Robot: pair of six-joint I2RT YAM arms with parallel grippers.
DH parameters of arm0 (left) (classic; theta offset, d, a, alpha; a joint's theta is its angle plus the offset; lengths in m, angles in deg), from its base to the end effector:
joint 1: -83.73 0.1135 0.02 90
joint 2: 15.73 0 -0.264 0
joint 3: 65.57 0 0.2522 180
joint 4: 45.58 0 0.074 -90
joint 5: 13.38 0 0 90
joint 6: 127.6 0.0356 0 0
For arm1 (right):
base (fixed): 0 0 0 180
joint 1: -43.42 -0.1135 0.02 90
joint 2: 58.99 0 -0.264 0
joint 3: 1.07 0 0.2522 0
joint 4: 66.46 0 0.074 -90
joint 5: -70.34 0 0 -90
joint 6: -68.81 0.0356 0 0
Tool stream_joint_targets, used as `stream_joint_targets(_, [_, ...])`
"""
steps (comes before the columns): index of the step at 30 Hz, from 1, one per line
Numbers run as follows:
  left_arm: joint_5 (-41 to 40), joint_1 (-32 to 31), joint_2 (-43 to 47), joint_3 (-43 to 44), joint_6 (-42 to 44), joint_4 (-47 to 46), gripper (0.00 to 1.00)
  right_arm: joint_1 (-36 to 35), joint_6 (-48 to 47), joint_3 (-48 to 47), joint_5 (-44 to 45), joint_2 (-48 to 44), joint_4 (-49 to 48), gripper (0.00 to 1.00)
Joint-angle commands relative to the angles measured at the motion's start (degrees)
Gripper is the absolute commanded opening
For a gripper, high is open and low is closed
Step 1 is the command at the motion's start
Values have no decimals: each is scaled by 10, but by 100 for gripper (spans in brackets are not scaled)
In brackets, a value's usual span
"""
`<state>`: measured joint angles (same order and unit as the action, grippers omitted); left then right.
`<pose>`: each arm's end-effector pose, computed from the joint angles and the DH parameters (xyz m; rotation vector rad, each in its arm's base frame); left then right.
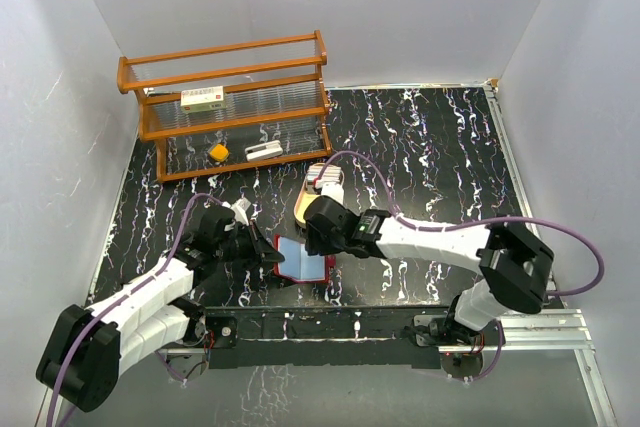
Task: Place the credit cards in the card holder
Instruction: Open the card holder at the center of the board.
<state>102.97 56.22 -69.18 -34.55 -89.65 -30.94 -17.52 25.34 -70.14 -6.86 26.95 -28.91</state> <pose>0.1527 -0.0973 0.1655 -0.2400 2.4374 -1.2125 0.1555 0.2636 0.2152 -0.2293 2.5477 0.4918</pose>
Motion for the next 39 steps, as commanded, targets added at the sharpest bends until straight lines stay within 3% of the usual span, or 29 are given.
stream_joint_targets(1, [13,0,-2,6,-1,-15,0,2,-9,-15,-31,40,-54,31])
stream_joint_targets(4, [7,0,-2,2,-3,-13,0,2,-12,-9,-33,56,-61,27])
stream_joint_targets(12, [-24,0,-11,18,20,33,22,2,-13,16,2,85,-35,24])
stream_joint_targets(14, [-27,0,-11,19,27,39,24,3,-13,20,6,85,-31,24])
stream_joint_targets(17, [-36,0,-5,21,33,47,21,2,-17,21,15,84,-28,24])
stream_joint_targets(22, [-35,0,7,16,37,38,0,2,-39,8,18,78,-21,25])
stream_joint_targets(35, [20,0,16,-7,26,-12,0,20,-259,-141,86,44,25,36])
stream_joint_targets(39, [38,0,16,-12,21,-30,0,26,-357,-181,100,56,-12,39])
